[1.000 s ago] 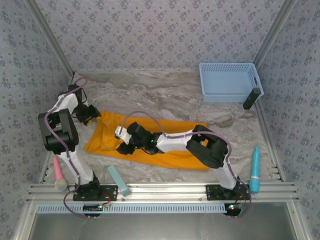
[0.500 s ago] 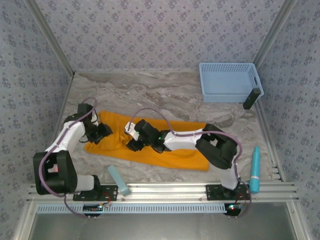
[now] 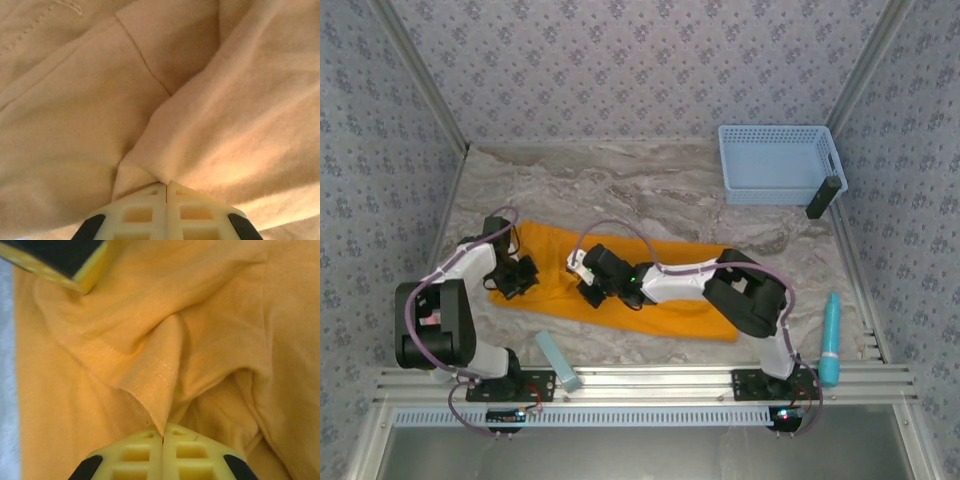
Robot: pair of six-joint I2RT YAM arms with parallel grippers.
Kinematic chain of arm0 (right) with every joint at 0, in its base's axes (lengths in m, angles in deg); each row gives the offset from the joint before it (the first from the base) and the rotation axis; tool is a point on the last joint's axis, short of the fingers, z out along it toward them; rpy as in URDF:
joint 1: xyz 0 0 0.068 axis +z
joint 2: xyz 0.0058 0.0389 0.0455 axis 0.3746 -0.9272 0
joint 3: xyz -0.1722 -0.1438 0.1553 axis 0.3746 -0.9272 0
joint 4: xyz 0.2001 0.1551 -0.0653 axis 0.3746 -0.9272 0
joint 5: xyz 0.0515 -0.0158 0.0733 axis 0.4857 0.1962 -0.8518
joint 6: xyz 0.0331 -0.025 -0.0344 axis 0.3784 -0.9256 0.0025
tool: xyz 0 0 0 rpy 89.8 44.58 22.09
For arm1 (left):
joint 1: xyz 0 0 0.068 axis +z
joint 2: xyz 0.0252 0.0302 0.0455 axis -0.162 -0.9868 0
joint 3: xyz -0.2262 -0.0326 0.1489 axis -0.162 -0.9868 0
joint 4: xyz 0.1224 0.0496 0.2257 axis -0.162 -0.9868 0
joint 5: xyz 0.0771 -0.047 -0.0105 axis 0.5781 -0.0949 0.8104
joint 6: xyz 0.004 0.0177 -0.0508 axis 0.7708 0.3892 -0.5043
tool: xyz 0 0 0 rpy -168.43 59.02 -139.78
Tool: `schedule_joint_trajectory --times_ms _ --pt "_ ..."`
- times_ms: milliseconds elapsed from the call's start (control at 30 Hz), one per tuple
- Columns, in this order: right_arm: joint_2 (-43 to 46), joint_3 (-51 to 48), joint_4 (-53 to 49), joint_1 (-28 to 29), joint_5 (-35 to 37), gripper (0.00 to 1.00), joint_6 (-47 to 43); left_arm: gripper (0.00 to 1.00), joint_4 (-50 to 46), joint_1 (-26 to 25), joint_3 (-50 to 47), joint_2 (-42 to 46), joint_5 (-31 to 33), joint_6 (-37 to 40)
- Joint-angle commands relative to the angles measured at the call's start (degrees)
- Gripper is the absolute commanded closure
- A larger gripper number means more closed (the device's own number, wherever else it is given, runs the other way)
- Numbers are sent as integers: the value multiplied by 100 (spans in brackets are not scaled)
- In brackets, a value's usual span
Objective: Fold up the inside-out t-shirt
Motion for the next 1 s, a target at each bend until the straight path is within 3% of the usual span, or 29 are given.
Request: schedule_joint_trajectory --times_ms 0,133,167,233,267,367,433,533,600,667,800,967 --pt "583 -214 63 143 -117 100 34 100 -420 20 230 486 428 -14" --pt "551 -227 -46 246 -156 100 -117 100 -540 139 198 723 592 44" --pt "484 -227 -60 274 -122 96 -148 100 -537 173 163 756 556 11" --pt "355 -298 10 310 -178 66 -189 100 -520 209 108 794 488 -10" --pt "309 -366 72 322 -248 60 -206 100 -540 230 97 795 458 -12" --pt "486 -564 91 286 -307 58 -264 100 -725 332 133 889 543 -62" --pt "859 -726 0 90 -105 56 -214 100 -831 329 172 1200 1008 -168" --pt "1578 -798 -630 -343 389 54 -201 90 -869 268 315 1619 1330 -234" --pt "1991 -837 -1022 -747 785 52 31 76 -869 194 489 1642 1207 -253" --pt "2323 -984 -1219 -1119 820 51 367 72 -950 73 736 1459 1011 -257" --pt "2729 -1400 -1503 -1712 718 49 1340 70 -924 -234 1132 1136 874 -412" --pt "2612 -1767 -1735 -1882 824 49 2268 67 -126 -672 1112 784 914 -677"
